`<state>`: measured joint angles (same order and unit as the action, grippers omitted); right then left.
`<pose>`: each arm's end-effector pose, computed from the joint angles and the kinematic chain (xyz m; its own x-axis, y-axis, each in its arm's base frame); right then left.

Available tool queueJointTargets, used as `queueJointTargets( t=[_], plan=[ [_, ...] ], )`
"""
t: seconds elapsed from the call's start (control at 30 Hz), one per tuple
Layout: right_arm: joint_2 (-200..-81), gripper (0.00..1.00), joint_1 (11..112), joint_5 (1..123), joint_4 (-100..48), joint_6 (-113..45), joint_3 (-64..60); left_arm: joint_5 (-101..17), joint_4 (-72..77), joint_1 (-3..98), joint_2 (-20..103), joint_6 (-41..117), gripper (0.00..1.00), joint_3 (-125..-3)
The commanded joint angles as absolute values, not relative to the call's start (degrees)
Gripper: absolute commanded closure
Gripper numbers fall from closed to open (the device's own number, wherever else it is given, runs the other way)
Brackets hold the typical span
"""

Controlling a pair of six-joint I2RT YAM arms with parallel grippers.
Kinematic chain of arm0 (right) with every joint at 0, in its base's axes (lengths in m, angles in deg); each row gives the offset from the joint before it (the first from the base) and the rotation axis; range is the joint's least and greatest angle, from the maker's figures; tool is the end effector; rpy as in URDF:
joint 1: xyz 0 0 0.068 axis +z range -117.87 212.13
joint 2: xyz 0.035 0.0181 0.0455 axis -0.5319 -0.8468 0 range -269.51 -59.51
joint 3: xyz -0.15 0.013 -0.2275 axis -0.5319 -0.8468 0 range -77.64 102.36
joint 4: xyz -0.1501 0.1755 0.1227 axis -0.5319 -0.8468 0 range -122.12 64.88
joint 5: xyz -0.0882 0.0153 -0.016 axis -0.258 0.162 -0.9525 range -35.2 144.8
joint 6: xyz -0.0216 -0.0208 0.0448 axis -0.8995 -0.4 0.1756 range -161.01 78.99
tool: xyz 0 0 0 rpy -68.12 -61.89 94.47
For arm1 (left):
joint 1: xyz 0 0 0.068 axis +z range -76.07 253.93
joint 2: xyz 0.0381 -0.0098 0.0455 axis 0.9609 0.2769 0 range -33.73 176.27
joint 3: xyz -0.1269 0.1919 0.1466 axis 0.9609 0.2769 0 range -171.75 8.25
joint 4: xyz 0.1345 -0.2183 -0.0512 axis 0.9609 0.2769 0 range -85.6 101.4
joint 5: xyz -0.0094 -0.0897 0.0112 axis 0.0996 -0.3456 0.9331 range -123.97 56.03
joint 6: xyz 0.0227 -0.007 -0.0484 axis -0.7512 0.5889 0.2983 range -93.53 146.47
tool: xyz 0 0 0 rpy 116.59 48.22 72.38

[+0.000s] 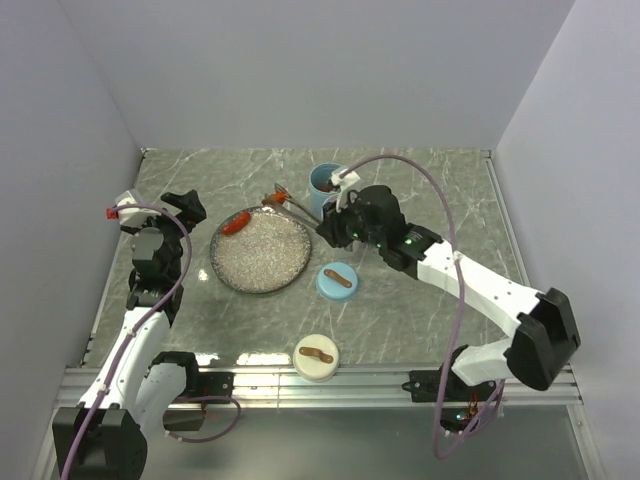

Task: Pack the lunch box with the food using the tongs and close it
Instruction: Pick up the food using the clamp, then place the food into the lunch box

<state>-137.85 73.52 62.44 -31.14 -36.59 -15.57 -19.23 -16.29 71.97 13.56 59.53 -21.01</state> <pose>0.2368 0.2150 0.3195 -0.3415 -0.1989 -0.9186 -0.7233 0.6797 0.1217 0.2010 0.0022 0.2938 0.1594 -0.5333 -0.8307 -0.1600 0.8164 -0.5549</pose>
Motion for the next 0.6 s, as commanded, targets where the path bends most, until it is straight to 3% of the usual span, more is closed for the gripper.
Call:
queueJointTargets(
  t=[0.0, 0.27, 0.57],
  plan=[
    [-131.94, 0.78, 73.70, 54.91, -29.86, -34.43, -17.07, -20.44, -18.89, 72.08, 12.24, 58.99, 0.01, -20.84],
    [-120.69, 0.77, 73.70, 41.63, -31.80, -31.26, -22.88, -20.70, -18.98, 72.08, 11.71, 59.16, 0.01, -20.58],
    [-123.84, 0.76, 73.53, 36.61, -31.89, -30.91, -21.47, -20.61, -18.89, 72.08, 11.27, 59.25, 0.01, -20.40]
  ],
)
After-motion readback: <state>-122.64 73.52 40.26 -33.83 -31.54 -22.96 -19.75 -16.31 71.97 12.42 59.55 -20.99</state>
